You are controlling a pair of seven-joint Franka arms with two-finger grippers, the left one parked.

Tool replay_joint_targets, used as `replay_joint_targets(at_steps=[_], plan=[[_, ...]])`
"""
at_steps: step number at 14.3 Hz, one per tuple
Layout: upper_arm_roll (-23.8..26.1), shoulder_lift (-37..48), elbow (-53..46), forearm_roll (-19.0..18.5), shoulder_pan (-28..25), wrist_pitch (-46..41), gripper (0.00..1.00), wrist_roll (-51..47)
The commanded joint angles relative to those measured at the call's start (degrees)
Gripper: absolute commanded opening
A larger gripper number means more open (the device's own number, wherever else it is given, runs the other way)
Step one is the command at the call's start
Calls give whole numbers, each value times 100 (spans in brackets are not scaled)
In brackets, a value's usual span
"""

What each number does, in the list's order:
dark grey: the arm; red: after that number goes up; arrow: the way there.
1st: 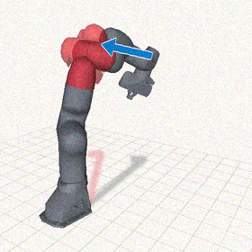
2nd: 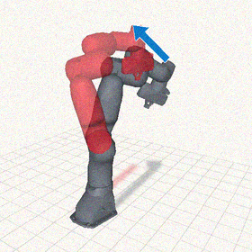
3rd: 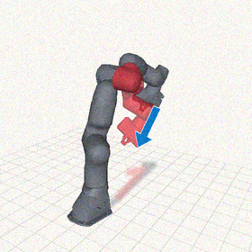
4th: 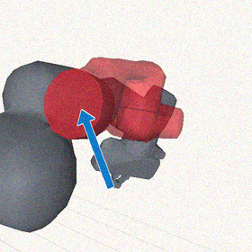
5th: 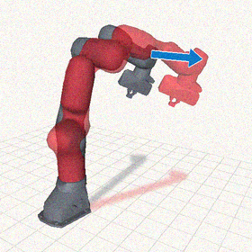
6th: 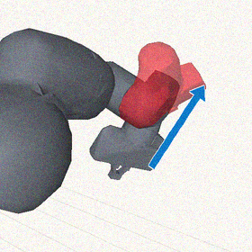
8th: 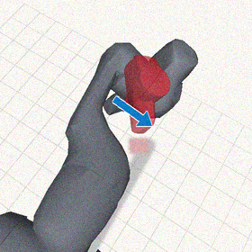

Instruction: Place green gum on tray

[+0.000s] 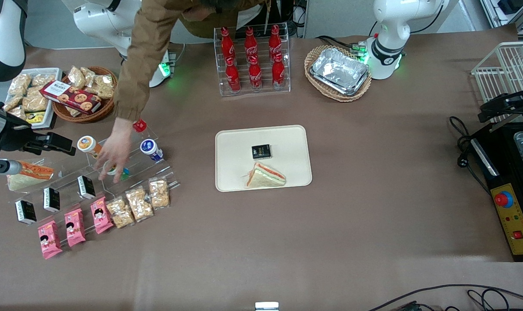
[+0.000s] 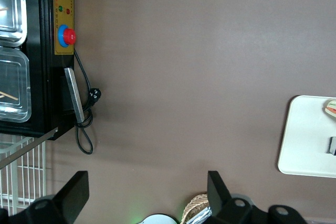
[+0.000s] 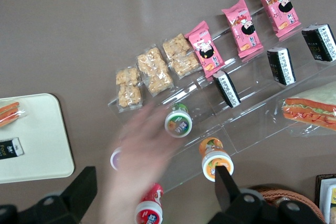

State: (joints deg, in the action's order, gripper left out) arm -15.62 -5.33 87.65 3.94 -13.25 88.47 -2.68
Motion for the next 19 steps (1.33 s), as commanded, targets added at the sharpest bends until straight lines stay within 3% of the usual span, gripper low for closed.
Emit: replay_joint_targets(at_steps=[1,8,11,16,19], plan=[[-37,-73,-205,-95,24,-163,100,75],[-55,172,-82,-95,7,-539,100,416],[-55,628,487,-86,-11,-507,100,391],[50,1691,2331,-147,-64,668,100,277],[112,1694,3081,-245,-37,1653,100,277]])
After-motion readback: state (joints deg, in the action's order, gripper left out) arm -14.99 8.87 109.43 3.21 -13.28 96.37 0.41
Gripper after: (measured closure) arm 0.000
